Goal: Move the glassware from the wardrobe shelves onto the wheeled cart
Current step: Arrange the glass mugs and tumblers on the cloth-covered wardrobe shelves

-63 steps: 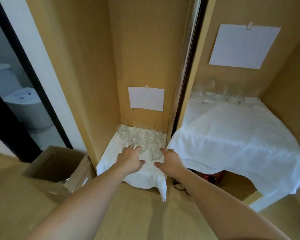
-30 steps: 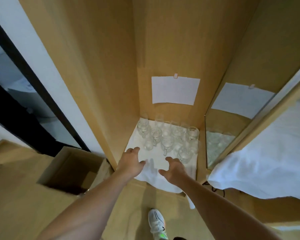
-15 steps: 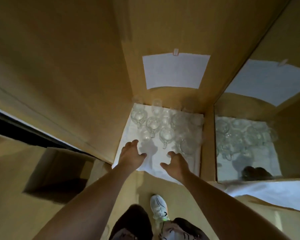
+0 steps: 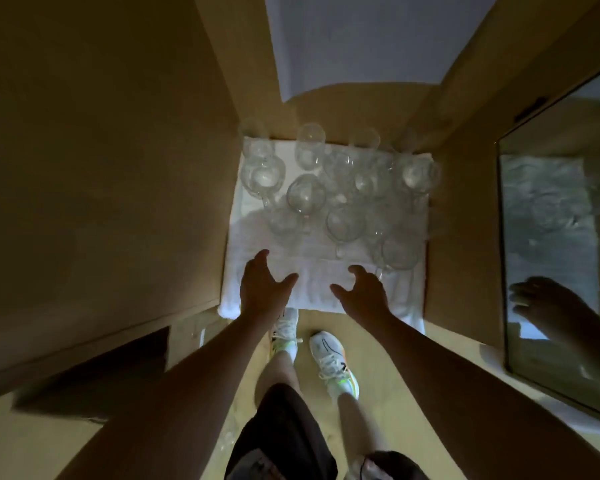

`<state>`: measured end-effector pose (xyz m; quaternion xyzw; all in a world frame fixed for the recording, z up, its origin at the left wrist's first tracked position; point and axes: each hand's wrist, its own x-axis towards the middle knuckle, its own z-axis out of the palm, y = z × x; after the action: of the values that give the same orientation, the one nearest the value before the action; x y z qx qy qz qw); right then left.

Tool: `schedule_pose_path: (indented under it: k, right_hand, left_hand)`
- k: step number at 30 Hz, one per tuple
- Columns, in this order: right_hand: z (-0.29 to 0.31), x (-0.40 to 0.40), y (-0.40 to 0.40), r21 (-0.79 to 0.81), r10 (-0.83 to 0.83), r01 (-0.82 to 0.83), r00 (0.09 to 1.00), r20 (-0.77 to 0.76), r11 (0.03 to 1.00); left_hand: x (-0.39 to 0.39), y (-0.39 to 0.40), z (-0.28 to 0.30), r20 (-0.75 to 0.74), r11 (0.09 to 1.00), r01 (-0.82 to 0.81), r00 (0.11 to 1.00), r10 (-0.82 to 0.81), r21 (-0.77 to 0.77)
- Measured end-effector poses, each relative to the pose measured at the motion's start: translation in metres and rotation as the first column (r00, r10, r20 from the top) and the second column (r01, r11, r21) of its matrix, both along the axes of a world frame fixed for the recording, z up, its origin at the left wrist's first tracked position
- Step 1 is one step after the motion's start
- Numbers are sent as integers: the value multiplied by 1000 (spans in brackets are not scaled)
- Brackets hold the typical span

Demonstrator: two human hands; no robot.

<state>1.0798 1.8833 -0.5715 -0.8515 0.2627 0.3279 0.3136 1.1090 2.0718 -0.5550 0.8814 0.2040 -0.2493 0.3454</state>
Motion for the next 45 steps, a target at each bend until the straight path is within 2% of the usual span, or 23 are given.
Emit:
schedule_pose_path:
  k: [6, 11, 13, 16, 18, 20, 25, 31, 35, 40, 45]
  right_hand:
    - [-51, 19, 3, 13, -177, 177, 984, -18, 984]
    - [-89, 41, 9, 99, -387, 383, 922, 27, 918]
    - [-104, 49, 9, 171, -488, 481, 873, 2, 860]
    - [-120, 56, 6, 330, -647, 637, 757, -94, 697]
    - [-126, 57, 5, 396, -704, 702, 689, -171, 591]
    - [-129, 58, 4, 407, -725, 729, 659, -200, 550]
    - [-126, 59, 1, 333, -777, 767, 615, -138, 548]
    - [-103, 42, -1, 288, -776, 793, 598, -200, 537]
    - [-83, 22, -1, 274, -754, 775, 625, -201, 569]
    - [-39, 24, -3, 299, -685, 694, 712, -155, 654]
    - [18, 36, 3, 373, -618, 587, 785, -43, 719]
  left_hand:
    - [34, 5, -51, 34, 998, -58, 998, 59, -27]
    - [55, 1, -91, 53, 991, -104, 993, 109, -86]
    - [63, -1, -103, 90, 988, -118, 988, 127, -97]
    - [71, -6, -113, 136, 991, -95, 985, 108, -99]
    - [76, -9, -116, 157, 989, -94, 981, 111, -112]
    - [81, -11, -118, 174, 987, -92, 978, 114, -129]
    - [83, -9, -115, 174, 984, -110, 976, 134, -140]
    - [69, -4, -93, 160, 986, -132, 976, 148, -102]
    - [58, -3, -69, 170, 978, -171, 967, 190, -120]
    - [45, 2, -22, 226, 960, -229, 939, 261, -158]
    - [28, 9, 40, 336, 960, -235, 902, 273, -150]
